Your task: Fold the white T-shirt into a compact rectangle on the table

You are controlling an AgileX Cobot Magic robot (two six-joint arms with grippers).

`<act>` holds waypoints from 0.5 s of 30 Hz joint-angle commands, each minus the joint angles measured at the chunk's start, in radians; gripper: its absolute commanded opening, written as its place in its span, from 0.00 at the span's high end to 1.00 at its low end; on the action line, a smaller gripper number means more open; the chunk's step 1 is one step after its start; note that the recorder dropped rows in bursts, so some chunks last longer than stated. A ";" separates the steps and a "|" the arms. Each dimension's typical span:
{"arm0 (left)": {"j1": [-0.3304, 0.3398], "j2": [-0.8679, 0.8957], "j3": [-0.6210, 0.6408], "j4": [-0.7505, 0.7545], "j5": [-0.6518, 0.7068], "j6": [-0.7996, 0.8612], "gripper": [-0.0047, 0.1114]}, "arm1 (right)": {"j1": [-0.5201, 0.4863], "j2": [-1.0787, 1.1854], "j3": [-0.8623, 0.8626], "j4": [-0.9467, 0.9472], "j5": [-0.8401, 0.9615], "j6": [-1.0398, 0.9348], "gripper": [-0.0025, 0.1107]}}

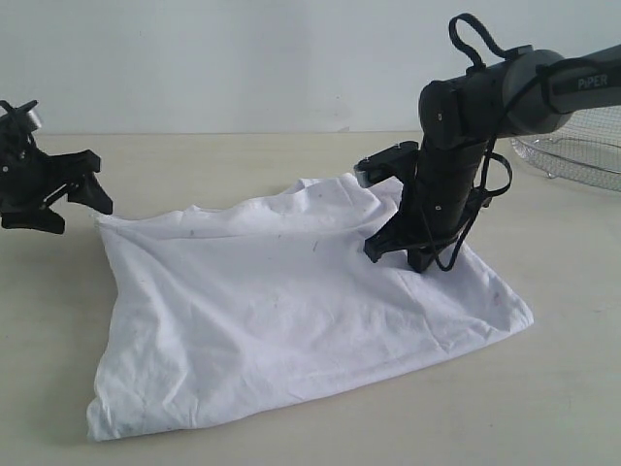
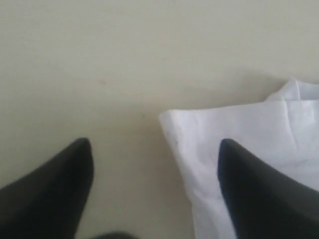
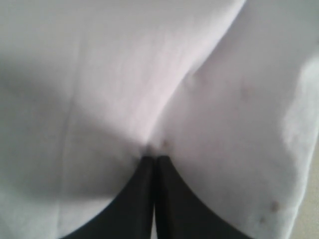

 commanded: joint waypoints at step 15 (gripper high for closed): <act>-0.361 -0.160 0.432 -0.170 0.131 0.176 0.92 | -0.006 -0.063 0.001 -0.020 -0.161 -0.044 0.98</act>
